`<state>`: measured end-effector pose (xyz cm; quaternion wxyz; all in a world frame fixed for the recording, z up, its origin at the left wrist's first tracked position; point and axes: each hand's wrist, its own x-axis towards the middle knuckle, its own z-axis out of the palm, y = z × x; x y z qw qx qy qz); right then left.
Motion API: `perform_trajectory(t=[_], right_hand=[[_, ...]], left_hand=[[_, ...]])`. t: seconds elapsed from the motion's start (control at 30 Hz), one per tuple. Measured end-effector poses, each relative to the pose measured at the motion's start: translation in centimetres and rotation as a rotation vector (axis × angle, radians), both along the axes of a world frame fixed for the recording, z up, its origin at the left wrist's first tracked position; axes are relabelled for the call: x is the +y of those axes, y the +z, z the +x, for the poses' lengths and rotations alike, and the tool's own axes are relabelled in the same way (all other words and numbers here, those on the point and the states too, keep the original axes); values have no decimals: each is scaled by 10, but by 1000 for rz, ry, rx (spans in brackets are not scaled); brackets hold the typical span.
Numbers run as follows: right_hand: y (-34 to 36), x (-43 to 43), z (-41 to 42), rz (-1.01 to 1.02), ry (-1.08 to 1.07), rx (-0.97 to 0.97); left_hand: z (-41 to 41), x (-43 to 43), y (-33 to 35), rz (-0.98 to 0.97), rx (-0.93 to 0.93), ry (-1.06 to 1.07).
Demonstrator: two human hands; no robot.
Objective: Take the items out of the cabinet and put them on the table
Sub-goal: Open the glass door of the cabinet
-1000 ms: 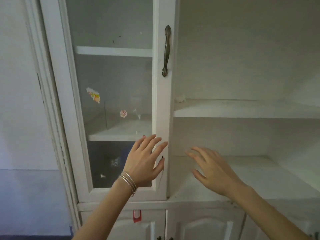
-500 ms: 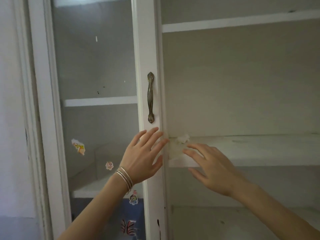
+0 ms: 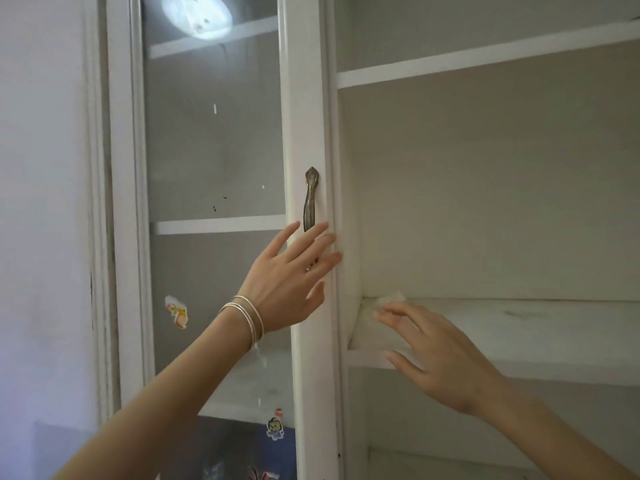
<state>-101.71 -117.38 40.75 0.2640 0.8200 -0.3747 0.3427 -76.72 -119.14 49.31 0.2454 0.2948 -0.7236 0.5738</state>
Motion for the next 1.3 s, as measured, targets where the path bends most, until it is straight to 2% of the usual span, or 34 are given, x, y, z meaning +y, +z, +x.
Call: perform_trajectory(t=[0.13, 0.5, 0.73, 0.93, 1.3], right_hand=[[-1, -1, -1, 29, 6, -16], [-17, 9, -1, 72, -79, -37], [-7, 25, 16, 68, -61, -21], [-10, 44, 40, 55, -32, -37], [-14, 104, 121, 48, 26, -47]], left_hand=[[0, -4, 12, -23, -175, 57], [3, 2, 32, -24, -367, -15], [11, 24, 28, -15, -335, -7], [32, 60, 25, -24, -297, -111], [97, 153, 18, 10, -259, -111]])
